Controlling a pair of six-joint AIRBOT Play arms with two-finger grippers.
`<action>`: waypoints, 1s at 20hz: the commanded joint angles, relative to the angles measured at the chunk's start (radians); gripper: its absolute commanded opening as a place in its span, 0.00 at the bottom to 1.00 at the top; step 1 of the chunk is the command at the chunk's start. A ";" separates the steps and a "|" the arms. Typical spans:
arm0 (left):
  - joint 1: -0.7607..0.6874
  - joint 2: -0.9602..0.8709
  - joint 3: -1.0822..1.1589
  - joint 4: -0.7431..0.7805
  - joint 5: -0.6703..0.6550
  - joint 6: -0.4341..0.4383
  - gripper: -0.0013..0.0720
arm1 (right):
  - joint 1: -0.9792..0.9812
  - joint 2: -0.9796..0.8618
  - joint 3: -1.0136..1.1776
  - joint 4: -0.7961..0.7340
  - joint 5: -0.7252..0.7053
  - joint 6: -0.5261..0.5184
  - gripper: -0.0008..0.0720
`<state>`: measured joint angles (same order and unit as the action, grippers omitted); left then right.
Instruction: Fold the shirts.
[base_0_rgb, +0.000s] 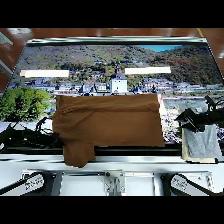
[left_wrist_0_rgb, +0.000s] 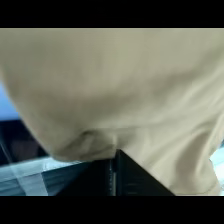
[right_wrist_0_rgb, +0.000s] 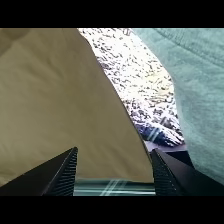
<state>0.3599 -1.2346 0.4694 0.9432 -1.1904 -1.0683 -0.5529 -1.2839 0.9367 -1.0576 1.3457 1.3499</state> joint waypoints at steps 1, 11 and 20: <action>-0.011 -0.002 0.001 -0.042 -0.056 0.050 0.08 | 0.000 0.001 -0.018 -0.064 0.055 0.003 0.96; -0.011 0.024 0.005 -0.048 -0.105 0.062 0.08 | 0.000 0.001 -0.323 0.037 -0.042 -0.080 0.95; -0.011 0.027 0.005 -0.051 -0.105 0.061 0.08 | 0.042 0.001 -0.446 0.111 -0.217 -0.068 0.63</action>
<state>0.3492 -1.2087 0.4732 0.8936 -1.2938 -1.0073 -0.5385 -1.2823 0.5121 -0.9733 1.2037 1.2823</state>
